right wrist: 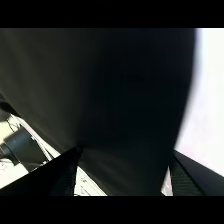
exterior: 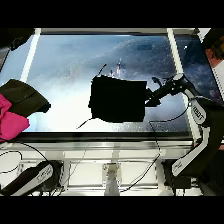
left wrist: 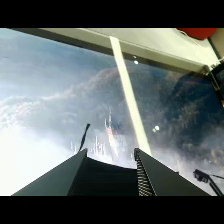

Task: Fold the clothes and pants, and hang the long-sleeved shirts on hangers.

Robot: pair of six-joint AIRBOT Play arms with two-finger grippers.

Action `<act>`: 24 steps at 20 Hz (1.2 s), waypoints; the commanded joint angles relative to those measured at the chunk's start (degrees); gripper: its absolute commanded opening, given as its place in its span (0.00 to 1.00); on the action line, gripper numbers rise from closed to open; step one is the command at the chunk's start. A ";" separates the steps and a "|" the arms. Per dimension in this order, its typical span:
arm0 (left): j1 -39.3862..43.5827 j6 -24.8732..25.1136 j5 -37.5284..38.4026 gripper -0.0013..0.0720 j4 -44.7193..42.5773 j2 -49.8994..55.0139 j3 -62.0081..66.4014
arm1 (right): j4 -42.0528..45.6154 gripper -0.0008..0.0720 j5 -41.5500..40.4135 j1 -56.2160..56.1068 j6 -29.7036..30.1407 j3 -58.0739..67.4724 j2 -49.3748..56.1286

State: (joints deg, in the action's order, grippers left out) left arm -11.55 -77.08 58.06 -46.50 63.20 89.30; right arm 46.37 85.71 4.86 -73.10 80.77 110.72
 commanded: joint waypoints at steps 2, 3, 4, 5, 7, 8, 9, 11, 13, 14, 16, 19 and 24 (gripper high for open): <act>-0.68 -0.04 0.11 0.50 0.09 -0.20 0.02 | -2.67 0.05 -1.14 -3.56 0.33 -0.04 0.02; -0.70 -0.04 0.11 0.50 0.07 -0.20 0.02 | -3.52 0.04 -0.96 -3.39 0.17 0.11 -0.26; -0.68 -0.04 0.11 0.50 0.07 -0.17 0.02 | -3.54 0.03 -0.39 -2.86 -0.37 0.92 -0.37; -0.68 -0.04 0.11 0.50 0.09 -0.17 0.02 | -3.54 0.03 0.33 -1.95 -1.11 2.10 -0.37; -0.68 -0.04 0.09 0.50 0.17 -0.17 0.02 | -2.69 0.03 -0.20 1.44 -1.73 4.22 -1.38; -0.68 -0.04 0.09 0.50 0.20 -0.17 0.02 | -1.66 0.03 -0.52 4.20 -2.29 4.68 -2.40; -0.68 -0.04 0.09 0.50 0.20 -0.17 0.02 | -0.04 0.03 -0.46 7.32 -3.13 4.70 -3.58; -0.68 -0.04 0.09 0.50 0.20 -0.17 0.02 | 5.77 0.03 0.68 15.06 -6.01 4.61 -6.47; -0.68 -0.04 0.09 0.50 0.20 -0.17 0.02 | 13.09 0.03 2.03 23.89 -9.33 4.50 -10.38; -0.68 -0.04 0.11 0.50 0.20 -0.17 0.02 | 16.11 0.03 3.48 28.20 -10.29 4.50 -12.31; -0.68 -0.04 0.11 0.50 0.20 -0.15 0.02 | 21.07 0.03 6.97 37.09 -11.63 4.50 -16.41; -0.68 -0.04 0.09 0.50 0.20 -0.15 0.02 | 26.62 0.03 12.15 48.85 -13.16 4.50 -22.34; -0.68 -0.04 0.09 0.50 0.20 -0.15 0.02 | 30.56 0.04 18.16 61.44 -15.50 4.50 -28.22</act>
State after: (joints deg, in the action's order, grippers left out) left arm -12.16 -77.12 58.17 -46.30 63.05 89.30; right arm 73.73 99.83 59.35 -86.54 85.21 85.69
